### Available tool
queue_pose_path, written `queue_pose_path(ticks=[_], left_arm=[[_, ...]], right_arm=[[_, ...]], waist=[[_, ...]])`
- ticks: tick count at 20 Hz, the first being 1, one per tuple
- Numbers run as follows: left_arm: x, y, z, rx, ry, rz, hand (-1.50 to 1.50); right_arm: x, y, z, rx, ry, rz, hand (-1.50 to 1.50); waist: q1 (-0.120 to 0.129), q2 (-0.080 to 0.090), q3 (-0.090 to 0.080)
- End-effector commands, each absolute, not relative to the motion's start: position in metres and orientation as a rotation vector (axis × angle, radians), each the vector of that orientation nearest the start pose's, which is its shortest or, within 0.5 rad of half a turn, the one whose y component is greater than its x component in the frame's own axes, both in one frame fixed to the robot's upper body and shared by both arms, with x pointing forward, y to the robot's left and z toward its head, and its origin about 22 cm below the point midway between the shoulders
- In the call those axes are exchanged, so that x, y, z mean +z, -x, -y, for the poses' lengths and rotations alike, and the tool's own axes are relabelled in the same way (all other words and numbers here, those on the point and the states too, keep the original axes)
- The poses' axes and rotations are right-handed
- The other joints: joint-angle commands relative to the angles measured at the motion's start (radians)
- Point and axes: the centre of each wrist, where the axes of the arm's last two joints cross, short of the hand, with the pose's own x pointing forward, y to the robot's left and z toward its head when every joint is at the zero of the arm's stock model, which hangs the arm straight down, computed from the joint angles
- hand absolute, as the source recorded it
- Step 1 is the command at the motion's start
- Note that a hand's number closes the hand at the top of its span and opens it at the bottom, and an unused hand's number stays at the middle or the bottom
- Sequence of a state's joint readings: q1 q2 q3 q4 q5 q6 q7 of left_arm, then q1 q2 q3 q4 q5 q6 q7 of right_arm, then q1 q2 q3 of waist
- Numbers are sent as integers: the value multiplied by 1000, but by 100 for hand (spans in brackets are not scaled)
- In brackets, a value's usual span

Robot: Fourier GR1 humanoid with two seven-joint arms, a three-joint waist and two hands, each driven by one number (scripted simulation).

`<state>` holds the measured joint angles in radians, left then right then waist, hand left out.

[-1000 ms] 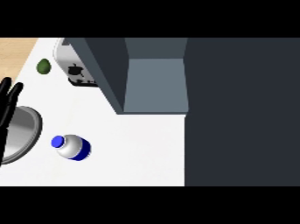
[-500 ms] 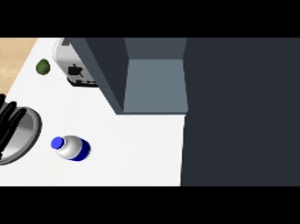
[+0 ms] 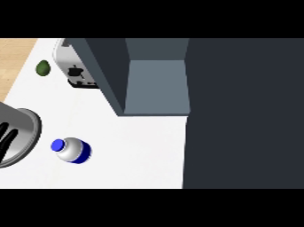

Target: Pick up the bottled water, place it into the cabinet and close the cabinet

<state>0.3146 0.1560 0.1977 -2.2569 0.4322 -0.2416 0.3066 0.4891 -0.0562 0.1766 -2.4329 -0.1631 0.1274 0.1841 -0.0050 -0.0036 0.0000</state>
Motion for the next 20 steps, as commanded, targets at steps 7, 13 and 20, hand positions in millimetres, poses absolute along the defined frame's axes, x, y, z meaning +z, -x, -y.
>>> queue_pose_path(ticks=[7,13,20], left_arm=[[75,-148,-315,40,68,1695,-150],[35,-171,-327,34,-19,1657,-150],[-16,-182,-337,44,26,1599,-150]], right_arm=[[146,-72,239,57,-171,1852,-150],[143,-54,238,69,-179,1850,-150],[147,-49,236,73,-161,1835,-150]], waist=[[-6,1,0],[-21,0,-1],[-14,3,-2]])
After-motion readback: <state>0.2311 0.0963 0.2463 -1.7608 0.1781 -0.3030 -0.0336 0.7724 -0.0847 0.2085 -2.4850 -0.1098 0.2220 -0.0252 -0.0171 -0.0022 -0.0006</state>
